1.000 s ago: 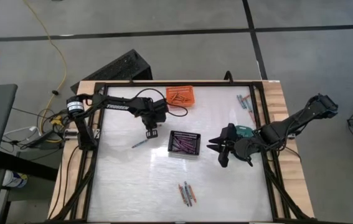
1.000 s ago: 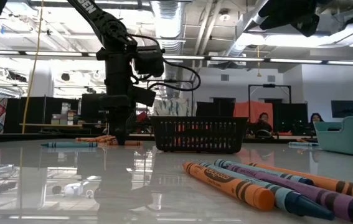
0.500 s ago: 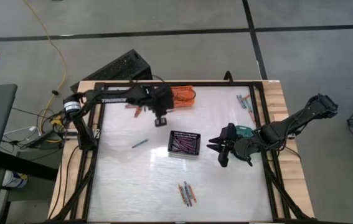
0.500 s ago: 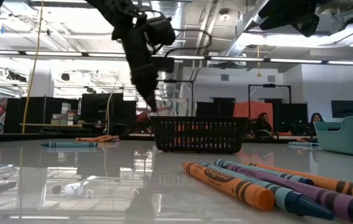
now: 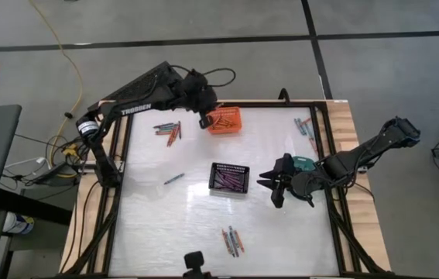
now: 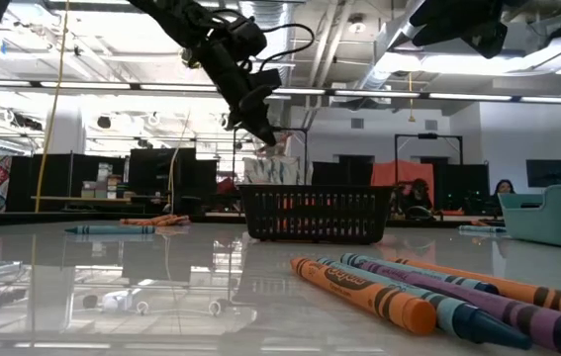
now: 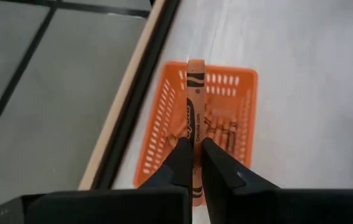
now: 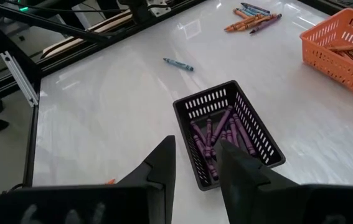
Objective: Sort crayons
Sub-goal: Put the orange crayon into the orange bin, then put the light blue green crayon into the green bin
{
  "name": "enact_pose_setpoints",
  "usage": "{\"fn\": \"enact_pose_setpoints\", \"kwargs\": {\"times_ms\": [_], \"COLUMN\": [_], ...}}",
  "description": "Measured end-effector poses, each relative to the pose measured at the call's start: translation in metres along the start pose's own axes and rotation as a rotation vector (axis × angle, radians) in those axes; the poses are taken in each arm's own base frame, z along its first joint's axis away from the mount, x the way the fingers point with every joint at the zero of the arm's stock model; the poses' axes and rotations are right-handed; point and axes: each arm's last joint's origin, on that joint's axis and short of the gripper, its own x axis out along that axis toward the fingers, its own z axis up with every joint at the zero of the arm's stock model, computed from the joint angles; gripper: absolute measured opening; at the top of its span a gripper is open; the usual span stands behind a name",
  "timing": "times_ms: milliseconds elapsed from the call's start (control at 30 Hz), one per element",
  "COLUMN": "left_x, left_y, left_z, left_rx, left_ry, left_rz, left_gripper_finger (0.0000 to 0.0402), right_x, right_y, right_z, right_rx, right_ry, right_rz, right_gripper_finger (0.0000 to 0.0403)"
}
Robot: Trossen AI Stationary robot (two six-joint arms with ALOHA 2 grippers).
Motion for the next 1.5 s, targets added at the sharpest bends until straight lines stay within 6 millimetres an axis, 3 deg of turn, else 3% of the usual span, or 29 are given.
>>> {"fn": "enact_pose_setpoints", "kwargs": {"times_ms": [100,367,567,867,1167,1500], "left_x": [0.005,0.043,0.06,0.093,0.098,0.098], "left_y": [0.005,0.005,0.008,0.003,0.001,-0.005], "left_z": [0.0,-0.011,0.0,-0.006,-0.011,-0.012], "left_rx": [-0.005,-0.075,-0.088,-0.052,-0.05,-0.055], "left_ry": [-0.024,0.023,0.013,0.219,0.264,0.284], "left_rz": [0.004,-0.038,-0.055,-0.13,-0.147,-0.176], "left_gripper_finger": [0.0,0.0,0.0,0.0003,0.0018,0.0104], "right_x": [0.0,0.0,-0.001,-0.002,-0.003,-0.002], "right_y": [0.0,0.0,0.003,0.005,0.006,0.005], "right_z": [0.0,0.002,0.002,0.0,-0.001,-0.001], "right_rx": [0.0,0.013,0.025,0.038,0.031,0.031], "right_ry": [0.0,-0.013,-0.019,-0.013,-0.01,-0.012], "right_rz": [0.0,0.005,0.021,0.037,0.039,0.031], "right_gripper_finger": [0.0111,0.0111,0.0111,0.0111,0.0111,0.0111]}}
